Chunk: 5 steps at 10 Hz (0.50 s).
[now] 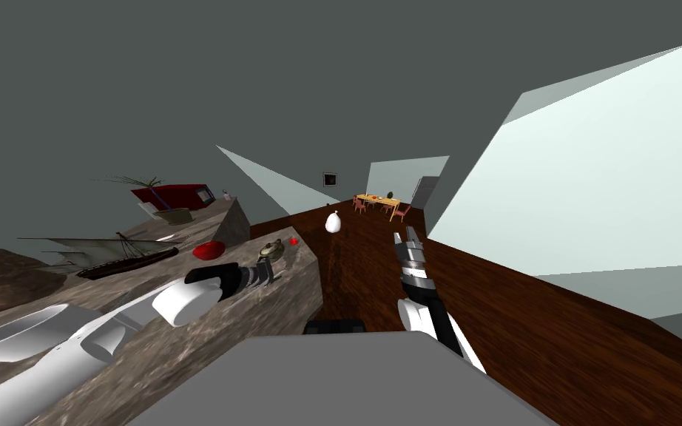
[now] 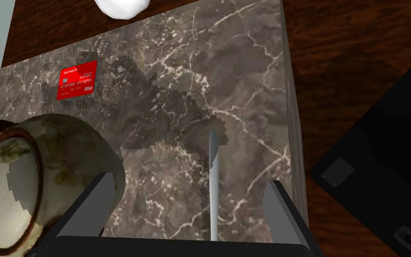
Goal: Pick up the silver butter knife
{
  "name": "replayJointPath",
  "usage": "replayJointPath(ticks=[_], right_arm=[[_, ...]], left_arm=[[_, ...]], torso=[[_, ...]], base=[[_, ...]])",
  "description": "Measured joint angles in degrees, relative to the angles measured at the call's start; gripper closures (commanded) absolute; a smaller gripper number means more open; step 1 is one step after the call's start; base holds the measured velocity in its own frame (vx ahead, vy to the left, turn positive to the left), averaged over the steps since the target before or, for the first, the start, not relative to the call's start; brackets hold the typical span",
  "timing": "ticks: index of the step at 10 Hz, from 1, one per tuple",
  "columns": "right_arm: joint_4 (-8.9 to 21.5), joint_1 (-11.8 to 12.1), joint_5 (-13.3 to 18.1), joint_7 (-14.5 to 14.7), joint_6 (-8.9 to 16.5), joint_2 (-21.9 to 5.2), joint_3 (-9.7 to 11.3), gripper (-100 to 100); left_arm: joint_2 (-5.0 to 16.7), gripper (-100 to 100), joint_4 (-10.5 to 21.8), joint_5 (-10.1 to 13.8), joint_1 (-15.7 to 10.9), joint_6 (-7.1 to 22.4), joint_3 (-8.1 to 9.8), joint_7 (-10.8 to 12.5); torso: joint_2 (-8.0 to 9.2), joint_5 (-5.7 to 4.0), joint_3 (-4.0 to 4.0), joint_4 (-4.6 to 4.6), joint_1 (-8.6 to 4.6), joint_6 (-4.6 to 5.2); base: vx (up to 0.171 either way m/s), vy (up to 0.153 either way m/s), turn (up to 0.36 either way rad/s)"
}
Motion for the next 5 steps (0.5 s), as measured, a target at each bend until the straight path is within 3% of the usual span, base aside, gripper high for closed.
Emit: replayJointPath(ticks=[1, 5], right_arm=[[0.00, 0.00, 0.00, 0.00, 0.00, 0.00, 0.00, 0], [0.00, 0.00, 0.00, 0.00, 0.00, 0.00, 0.00, 0]], left_arm=[[1.93, -100, 1.08, 2.34, 0.04, 1.19, 0.21, 0.21], [5.92, -100, 3.24, 7.27, 0.87, 6.37, -0.07, 2.05]], torso=[[-0.02, -0.01, -0.01, 0.00, -0.01, 0.01], [0.02, 0.00, 0.01, 0.00, 0.01, 0.00]], base=[[0.060, -0.026, -0.065], [0.037, -0.013, -0.030]])
